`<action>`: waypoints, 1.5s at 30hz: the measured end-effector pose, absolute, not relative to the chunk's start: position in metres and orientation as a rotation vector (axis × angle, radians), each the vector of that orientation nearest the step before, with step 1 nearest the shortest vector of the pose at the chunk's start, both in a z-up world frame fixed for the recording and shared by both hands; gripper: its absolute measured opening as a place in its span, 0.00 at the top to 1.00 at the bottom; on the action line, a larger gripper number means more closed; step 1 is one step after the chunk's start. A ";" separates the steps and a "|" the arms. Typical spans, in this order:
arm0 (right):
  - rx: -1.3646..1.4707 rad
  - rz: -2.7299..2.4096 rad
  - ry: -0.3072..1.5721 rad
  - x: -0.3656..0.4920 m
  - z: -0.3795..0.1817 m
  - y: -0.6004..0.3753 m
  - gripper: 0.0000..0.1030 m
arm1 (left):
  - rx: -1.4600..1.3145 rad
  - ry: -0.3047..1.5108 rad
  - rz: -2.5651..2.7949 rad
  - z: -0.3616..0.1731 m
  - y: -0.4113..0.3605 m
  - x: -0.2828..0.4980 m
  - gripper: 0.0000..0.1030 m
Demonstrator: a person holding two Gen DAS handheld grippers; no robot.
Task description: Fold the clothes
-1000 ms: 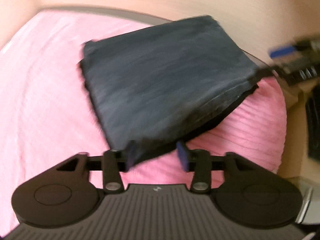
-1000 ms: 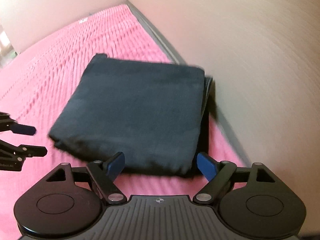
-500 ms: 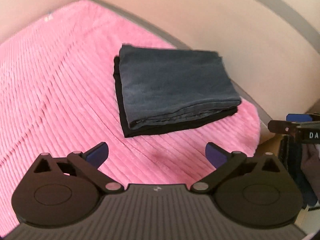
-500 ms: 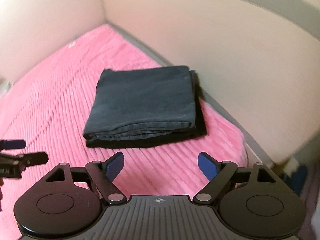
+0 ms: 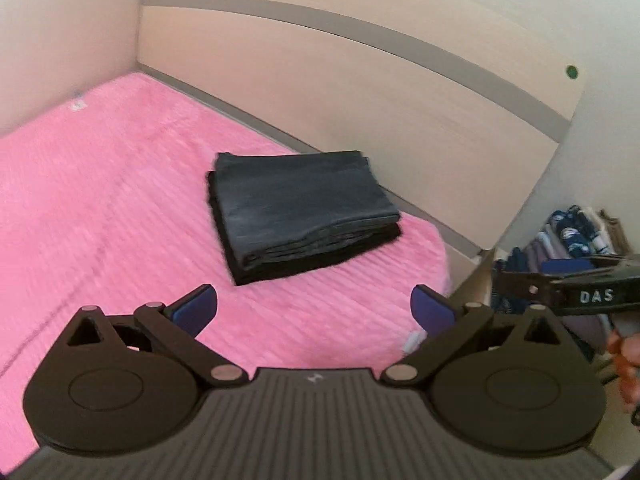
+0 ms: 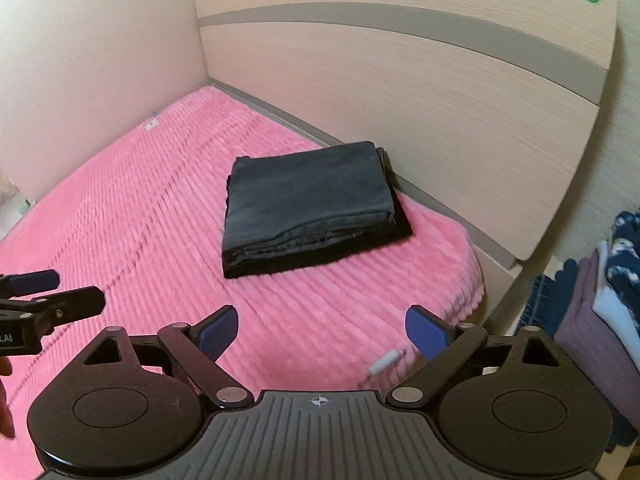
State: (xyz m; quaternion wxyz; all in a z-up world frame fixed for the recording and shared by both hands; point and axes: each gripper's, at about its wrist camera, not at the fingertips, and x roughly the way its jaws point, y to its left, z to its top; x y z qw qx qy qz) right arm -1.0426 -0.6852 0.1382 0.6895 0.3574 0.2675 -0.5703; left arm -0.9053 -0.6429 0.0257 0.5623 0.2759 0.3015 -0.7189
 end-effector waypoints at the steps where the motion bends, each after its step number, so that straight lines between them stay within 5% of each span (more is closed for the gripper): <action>1: 0.802 -1.268 0.598 -1.044 0.138 -0.684 0.09 | 0.654 0.718 -1.678 0.027 -0.640 -0.907 0.02; 45: 0.689 -1.134 0.682 -1.075 0.156 -0.720 0.09 | 0.685 0.779 -1.452 0.028 -0.659 -0.979 0.02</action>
